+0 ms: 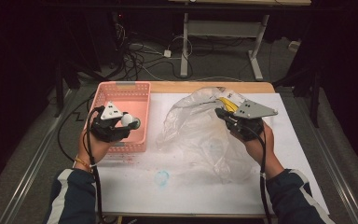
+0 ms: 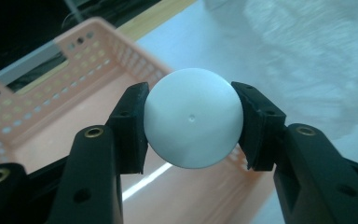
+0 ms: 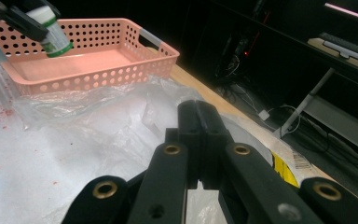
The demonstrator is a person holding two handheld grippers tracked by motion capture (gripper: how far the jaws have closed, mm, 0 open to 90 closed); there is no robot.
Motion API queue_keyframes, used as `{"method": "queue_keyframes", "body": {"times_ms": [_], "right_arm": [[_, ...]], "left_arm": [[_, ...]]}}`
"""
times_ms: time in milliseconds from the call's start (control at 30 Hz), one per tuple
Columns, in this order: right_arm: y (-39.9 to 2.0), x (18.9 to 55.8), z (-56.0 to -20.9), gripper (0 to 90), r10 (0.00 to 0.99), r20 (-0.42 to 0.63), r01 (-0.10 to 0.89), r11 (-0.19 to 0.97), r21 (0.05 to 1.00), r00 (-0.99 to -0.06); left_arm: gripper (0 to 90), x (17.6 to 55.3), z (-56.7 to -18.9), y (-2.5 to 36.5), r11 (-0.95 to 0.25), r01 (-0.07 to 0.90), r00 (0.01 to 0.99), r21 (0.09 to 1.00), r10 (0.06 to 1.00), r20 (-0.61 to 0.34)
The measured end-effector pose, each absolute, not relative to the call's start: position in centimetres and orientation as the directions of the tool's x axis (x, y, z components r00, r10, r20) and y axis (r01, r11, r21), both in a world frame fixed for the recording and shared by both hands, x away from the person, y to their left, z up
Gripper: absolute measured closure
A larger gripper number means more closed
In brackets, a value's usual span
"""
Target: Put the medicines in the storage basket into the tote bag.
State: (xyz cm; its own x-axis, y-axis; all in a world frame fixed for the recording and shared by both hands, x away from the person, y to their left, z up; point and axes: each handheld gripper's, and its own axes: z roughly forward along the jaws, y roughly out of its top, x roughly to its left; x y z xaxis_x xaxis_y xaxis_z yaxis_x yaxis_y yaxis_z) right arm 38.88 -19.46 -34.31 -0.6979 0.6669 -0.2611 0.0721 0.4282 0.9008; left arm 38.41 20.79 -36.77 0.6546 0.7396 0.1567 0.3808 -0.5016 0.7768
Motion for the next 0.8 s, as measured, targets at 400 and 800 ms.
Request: {"method": "queue_keyframes", "body": {"times_ms": [400, 800], "right_arm": [[-18.9, 38.7, -33.9, 90.0, 0.664, -0.264, 0.070, 0.431, 0.900, -0.699], [-18.7, 38.2, -34.4, 90.0, 0.653, -0.253, 0.072, 0.428, 0.901, -0.714]], "left_arm": [[48.5, 34.6, -35.4, 12.7, -0.601, 0.170, 0.794, 0.781, 0.553, 0.253], [48.4, 36.2, -40.9, 3.8, -0.685, 0.122, 0.856, 0.718, 0.439, 0.273]]}}
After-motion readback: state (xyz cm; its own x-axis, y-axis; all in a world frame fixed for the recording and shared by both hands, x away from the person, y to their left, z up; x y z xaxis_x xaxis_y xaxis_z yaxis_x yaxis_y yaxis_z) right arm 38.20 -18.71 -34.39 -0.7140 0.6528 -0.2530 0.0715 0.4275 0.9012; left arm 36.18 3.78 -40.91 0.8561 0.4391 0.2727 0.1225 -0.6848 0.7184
